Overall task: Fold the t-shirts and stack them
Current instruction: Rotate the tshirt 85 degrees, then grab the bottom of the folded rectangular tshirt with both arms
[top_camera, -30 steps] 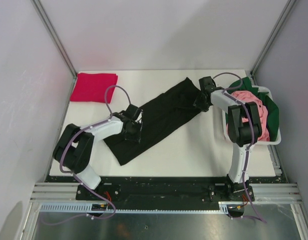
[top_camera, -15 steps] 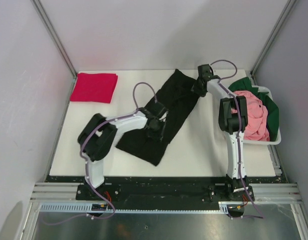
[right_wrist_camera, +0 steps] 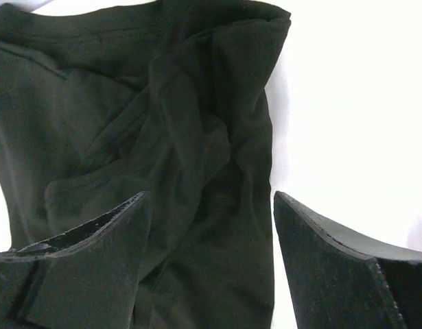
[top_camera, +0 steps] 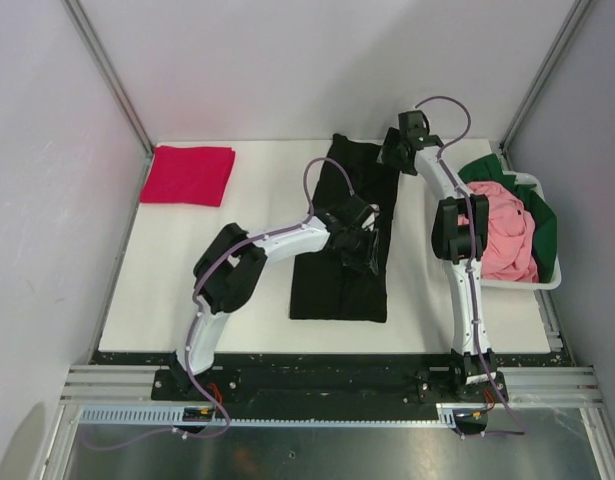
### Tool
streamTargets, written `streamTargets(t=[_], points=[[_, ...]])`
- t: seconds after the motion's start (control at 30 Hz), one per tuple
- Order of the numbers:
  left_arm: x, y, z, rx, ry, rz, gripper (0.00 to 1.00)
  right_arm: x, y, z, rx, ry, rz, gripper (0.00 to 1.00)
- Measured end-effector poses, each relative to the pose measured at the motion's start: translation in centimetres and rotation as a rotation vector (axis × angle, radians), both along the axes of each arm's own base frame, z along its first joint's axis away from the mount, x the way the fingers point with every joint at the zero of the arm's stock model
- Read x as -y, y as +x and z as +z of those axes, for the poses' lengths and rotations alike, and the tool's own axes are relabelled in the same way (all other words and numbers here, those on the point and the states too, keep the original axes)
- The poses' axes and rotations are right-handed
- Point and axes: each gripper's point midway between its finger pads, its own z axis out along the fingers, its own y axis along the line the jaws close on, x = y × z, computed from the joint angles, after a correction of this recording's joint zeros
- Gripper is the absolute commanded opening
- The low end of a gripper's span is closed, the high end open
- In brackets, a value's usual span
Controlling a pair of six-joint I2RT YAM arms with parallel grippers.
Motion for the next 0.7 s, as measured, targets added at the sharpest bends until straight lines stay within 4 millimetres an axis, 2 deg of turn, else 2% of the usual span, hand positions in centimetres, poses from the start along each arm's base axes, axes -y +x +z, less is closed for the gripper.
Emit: streamTargets(t=[0.1, 0.2, 0.3, 0.4, 0.47, 0.53, 0.7], points=[[-0.3, 0.2, 1.7, 0.031, -0.02, -0.001, 0.42, 0.1, -0.6, 2.2, 0.01, -0.002, 0.006, 0.76], [-1.6, -0.3, 4.4, 0.078, -0.042, -0.006, 0.42, 0.2, -1.7, 5.9, 0.037, 0.007, 0.001, 0.75], [-2.9, -1.1, 7.0, 0.124, -0.067, -0.018, 0.41, 0.6, -4.4, 9.7, 0.058, 0.027, -0.013, 0.73], [-3.0, -1.6, 7.6, 0.148, -0.077, -0.049, 0.39, 0.9, -8.4, 11.9, 0.061, 0.069, -0.032, 0.67], [-2.8, -2.5, 6.7, 0.142, -0.066, -0.082, 0.37, 1.0, -11.1, 12.2, 0.047, 0.097, -0.043, 0.64], [-2.7, -3.7, 5.6, 0.125, -0.046, -0.119, 0.35, 0.9, -14.1, 11.4, 0.018, 0.131, -0.049, 0.62], [-3.7, -7.4, 1.7, 0.069, 0.032, -0.2, 0.31, 0.5, -21.5, 6.6, -0.12, 0.158, -0.049, 0.55]])
